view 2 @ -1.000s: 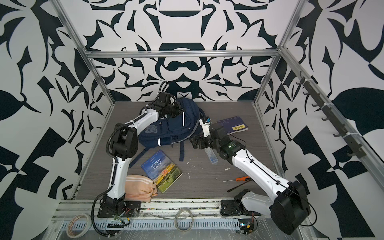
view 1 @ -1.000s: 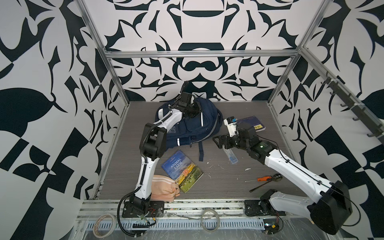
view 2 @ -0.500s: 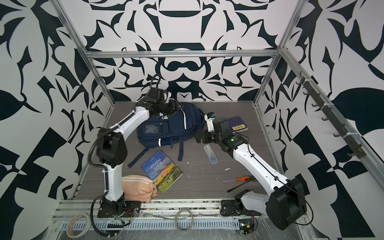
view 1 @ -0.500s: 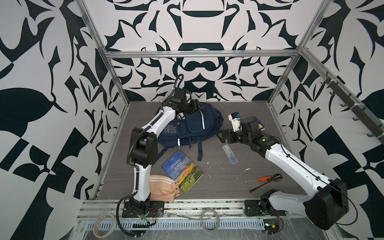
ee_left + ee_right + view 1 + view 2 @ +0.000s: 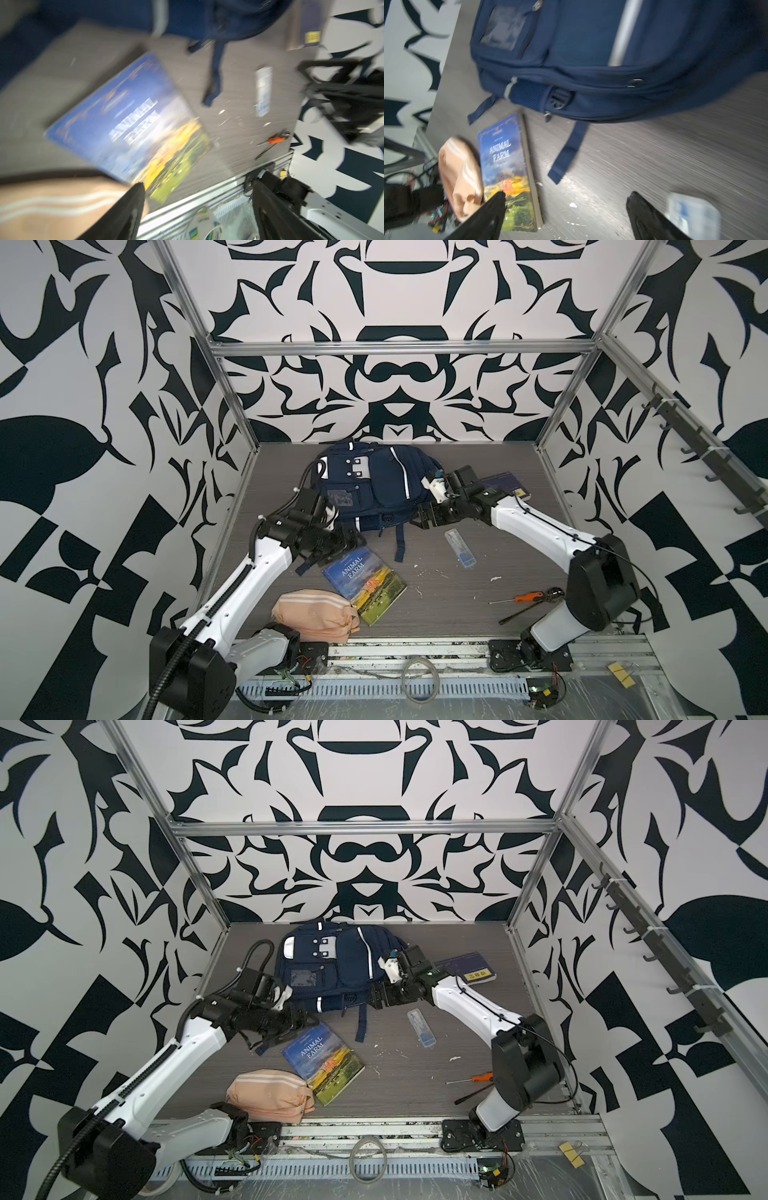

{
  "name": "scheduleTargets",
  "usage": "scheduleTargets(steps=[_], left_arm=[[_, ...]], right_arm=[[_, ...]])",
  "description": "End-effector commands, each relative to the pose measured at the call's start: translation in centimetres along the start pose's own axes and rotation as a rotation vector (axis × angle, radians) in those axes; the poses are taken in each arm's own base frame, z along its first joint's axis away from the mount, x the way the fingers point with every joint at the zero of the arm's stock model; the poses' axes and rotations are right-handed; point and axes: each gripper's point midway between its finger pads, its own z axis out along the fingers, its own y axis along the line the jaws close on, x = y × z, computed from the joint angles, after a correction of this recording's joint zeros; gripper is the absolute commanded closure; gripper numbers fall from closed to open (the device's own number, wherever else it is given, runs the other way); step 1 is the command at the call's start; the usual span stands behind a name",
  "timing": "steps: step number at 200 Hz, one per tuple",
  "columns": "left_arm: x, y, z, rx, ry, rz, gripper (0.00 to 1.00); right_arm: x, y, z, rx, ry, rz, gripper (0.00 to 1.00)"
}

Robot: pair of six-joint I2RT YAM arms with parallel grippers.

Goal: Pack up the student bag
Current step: 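Move both grippers down to the Animal Farm book beside the bag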

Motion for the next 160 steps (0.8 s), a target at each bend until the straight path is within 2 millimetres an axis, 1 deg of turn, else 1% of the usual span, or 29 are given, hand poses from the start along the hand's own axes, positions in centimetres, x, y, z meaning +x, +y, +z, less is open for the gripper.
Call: scheduleTargets(steps=[1,13,16,31,56,72,108,132,142,145,160], left_arm=[[1.8,2.8,1.0,-0.023,0.049,-0.138,0.16],[2.2,4.0,1.4,-0.022,0.066,-0.195,0.16],[1.8,4.0,1.6,-0.011,0.052,-0.195,0.16],[1.2,5.1,2.1,-0.008,0.037,-0.234,0.16],[0.1,6.6,3.1,0.000,0.032,-0.288,0.16],[-0.4,7.3,3.8,-0.014,0.029,-0.304,0.16],[-0.5,9.4,4.8,-0.089,0.018,-0.324,0.16],[-0.3,10.3,6.0,-0.097,0.036,-0.335,0.16],[-0.4,10.3,6.3,-0.086,0.033,-0.331,0.16],[-0.1,10.8,6.8,-0.099,0.053,-0.345,0.16],[-0.2,11.2,7.3,-0.102,0.049,-0.353,0.16]], right_arm=[[0.4,4.1,0.8,-0.134,0.064,-0.092,0.08],[0.9,5.1,1.8,-0.168,0.098,-0.101,0.09],[1.0,5.3,2.1,-0.175,0.108,-0.103,0.09],[1.9,6.3,3.6,-0.204,0.158,-0.120,0.09],[2.8,7.2,5.2,-0.227,0.211,-0.133,0.12],[3.2,7.3,6.1,-0.219,0.226,-0.142,0.13],[3.8,7.1,7.8,-0.214,0.247,-0.137,0.15],[4.6,6.9,8.9,-0.219,0.273,-0.130,0.17],[4.8,6.9,9.3,-0.221,0.280,-0.134,0.17],[4.9,6.9,9.4,-0.222,0.282,-0.136,0.18],[5.2,6.9,10.1,-0.233,0.296,-0.142,0.20]])
